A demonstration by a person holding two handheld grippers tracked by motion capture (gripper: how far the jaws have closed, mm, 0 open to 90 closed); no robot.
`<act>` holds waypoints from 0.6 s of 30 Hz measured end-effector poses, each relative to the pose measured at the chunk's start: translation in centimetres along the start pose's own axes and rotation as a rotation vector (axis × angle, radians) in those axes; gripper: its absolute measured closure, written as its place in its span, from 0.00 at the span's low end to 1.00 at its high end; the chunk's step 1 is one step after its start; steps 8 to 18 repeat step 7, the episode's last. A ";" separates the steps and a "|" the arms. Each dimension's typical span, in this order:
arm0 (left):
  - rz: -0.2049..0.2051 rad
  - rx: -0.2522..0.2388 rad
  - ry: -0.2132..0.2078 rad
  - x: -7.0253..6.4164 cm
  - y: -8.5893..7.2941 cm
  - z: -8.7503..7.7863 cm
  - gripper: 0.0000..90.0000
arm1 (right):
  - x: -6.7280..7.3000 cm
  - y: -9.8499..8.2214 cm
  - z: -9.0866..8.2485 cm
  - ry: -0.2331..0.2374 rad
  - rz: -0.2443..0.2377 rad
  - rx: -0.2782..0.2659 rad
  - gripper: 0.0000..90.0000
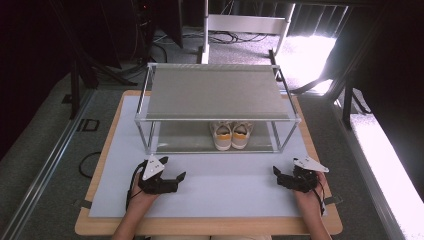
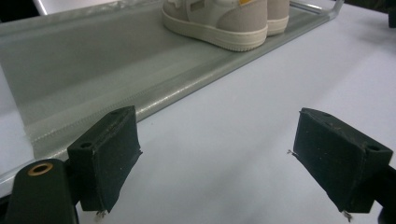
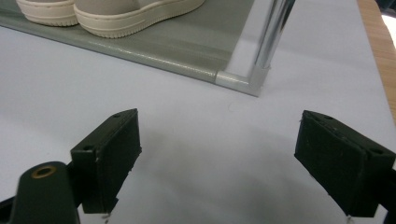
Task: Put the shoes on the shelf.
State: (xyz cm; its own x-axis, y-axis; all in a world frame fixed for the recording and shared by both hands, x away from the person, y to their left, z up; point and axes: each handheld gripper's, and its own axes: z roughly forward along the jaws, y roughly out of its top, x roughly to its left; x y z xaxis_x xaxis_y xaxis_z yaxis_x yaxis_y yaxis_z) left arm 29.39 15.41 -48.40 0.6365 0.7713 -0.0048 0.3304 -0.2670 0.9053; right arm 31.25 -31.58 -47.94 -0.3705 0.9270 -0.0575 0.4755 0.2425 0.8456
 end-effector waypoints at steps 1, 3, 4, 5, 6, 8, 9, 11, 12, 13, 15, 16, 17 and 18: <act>0.001 -0.001 0.000 0.0 0.0 0.0 0.16 | 0.0 0.0 0.0 0.000 0.000 -0.001 0.15; 0.010 -0.002 0.004 -0.1 0.0 0.0 0.16 | 0.0 0.0 0.0 0.004 -0.002 0.002 0.15; 0.015 -0.002 0.007 -0.2 0.0 0.0 0.16 | 0.0 0.0 0.0 0.003 -0.002 0.002 0.15; 0.022 -0.001 0.008 -0.2 0.0 0.0 0.16 | 0.0 0.0 0.0 0.003 -0.002 0.001 0.15; 0.026 0.002 0.013 -0.3 -0.1 0.0 0.16 | 0.0 0.0 0.0 0.008 -0.003 0.003 0.15; 0.029 0.003 0.013 -0.3 0.0 0.0 0.16 | 0.0 0.0 0.0 0.008 -0.005 0.005 0.15; 0.029 0.003 0.013 -0.3 0.0 0.0 0.16 | 0.0 0.0 0.0 0.008 -0.005 0.005 0.15; 0.029 0.003 0.013 -0.3 0.0 0.0 0.16 | 0.0 0.0 0.0 0.008 -0.005 0.005 0.15; 0.029 0.003 0.013 -0.3 0.0 0.0 0.16 | 0.0 0.0 0.0 0.008 -0.005 0.005 0.15; 0.029 0.003 0.013 -0.3 0.0 0.0 0.16 | 0.0 0.0 0.0 0.008 -0.005 0.005 0.15; 0.029 0.003 0.013 -0.3 0.0 0.0 0.16 | 0.0 0.0 0.0 0.008 -0.005 0.005 0.15; 0.029 0.003 0.013 -0.3 0.0 0.0 0.16 | 0.0 0.0 0.0 0.008 -0.005 0.005 0.15; 0.029 0.003 0.013 -0.3 0.0 0.0 0.16 | 0.0 0.0 0.0 0.008 -0.005 0.005 0.15; 0.029 0.003 0.013 -0.3 0.0 0.0 0.16 | 0.0 0.0 0.0 0.008 -0.005 0.005 0.15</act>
